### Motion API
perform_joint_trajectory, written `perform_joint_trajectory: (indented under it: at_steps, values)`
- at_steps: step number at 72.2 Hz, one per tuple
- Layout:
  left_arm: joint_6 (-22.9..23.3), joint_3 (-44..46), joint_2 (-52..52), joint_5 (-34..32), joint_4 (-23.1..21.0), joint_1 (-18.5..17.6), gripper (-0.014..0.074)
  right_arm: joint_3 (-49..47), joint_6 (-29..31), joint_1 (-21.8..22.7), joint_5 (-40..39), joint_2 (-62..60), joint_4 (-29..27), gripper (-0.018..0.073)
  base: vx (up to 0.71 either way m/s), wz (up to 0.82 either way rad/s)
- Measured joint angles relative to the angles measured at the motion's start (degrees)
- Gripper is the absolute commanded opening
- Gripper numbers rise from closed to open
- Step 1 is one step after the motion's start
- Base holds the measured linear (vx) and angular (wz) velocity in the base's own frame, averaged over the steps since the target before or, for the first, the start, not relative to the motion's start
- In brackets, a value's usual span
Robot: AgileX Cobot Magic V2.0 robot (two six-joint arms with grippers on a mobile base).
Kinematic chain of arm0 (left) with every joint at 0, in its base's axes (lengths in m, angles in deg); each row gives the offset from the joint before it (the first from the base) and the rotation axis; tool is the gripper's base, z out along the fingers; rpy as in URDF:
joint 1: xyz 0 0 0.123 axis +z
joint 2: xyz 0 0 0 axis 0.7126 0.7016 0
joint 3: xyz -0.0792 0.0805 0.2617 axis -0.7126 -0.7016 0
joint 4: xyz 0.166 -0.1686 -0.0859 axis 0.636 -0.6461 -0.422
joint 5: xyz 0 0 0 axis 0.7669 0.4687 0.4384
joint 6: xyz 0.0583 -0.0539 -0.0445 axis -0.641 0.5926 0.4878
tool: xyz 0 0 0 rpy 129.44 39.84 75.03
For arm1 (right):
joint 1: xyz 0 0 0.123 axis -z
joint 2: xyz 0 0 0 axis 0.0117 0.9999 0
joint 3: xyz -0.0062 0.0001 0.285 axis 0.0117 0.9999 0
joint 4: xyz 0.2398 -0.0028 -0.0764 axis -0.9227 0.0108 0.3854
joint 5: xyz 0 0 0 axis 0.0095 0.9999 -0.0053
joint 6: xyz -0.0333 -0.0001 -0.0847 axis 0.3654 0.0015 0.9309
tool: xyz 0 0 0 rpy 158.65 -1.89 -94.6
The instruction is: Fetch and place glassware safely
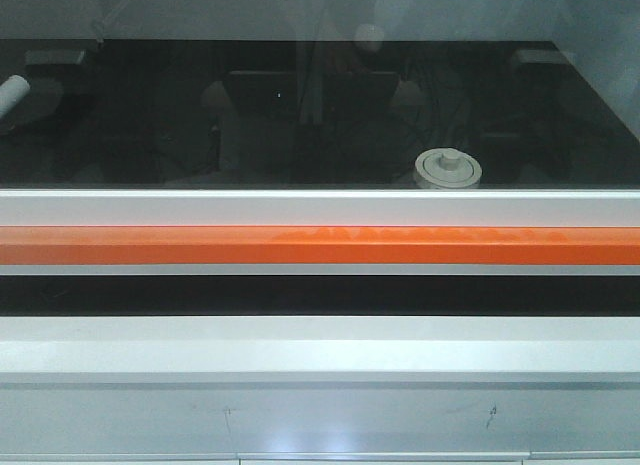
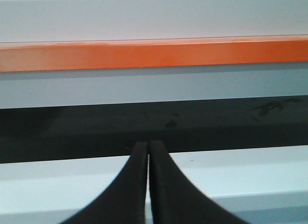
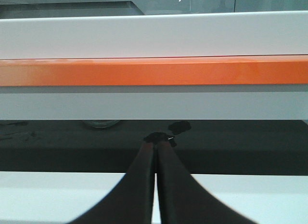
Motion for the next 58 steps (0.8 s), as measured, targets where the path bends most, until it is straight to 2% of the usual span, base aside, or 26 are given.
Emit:
perform_joint_trajectory:
  at_steps: [58]
  values:
    - [0.0, 0.0, 0.0, 0.0, 0.0, 0.0, -0.0007, 0.0, 0.0, 0.0, 0.0, 0.0, 0.0, -0.0008, 0.00, 0.00]
